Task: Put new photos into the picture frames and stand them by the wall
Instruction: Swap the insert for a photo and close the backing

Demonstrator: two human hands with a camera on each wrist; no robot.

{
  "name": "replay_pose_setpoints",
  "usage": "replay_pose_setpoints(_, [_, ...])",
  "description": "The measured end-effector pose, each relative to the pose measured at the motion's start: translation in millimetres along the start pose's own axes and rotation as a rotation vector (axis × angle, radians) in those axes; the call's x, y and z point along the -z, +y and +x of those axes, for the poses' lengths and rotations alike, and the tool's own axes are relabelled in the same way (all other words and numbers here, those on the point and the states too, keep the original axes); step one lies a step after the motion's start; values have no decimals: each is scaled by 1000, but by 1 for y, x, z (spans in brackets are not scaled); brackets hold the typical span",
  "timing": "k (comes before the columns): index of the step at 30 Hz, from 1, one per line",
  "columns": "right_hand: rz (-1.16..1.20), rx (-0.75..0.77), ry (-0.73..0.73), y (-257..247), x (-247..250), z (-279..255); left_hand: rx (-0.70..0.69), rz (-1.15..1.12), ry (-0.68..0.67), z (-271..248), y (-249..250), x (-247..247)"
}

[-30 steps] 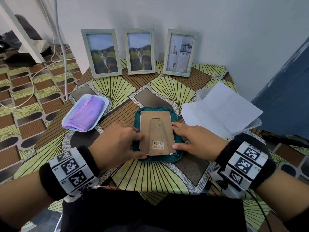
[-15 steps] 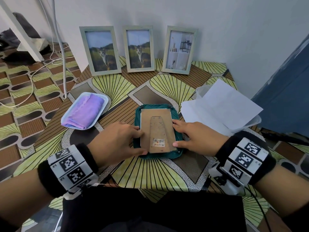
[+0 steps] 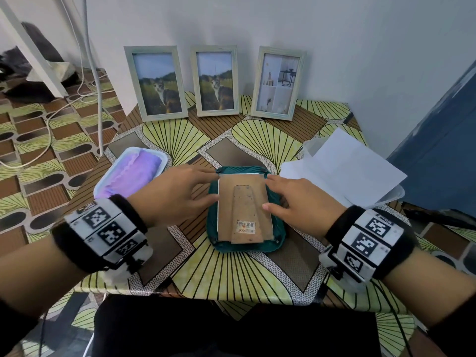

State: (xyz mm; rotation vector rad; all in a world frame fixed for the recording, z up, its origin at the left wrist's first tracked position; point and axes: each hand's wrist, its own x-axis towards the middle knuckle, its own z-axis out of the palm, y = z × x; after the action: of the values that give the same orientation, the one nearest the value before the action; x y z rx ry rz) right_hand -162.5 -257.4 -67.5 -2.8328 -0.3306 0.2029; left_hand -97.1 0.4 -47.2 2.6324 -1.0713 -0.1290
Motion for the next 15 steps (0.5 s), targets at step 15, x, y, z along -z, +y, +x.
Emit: replay_pose_setpoints(15, [-38,1,-124,-14,-8,8,-36,111,-199,-2,-27,-11])
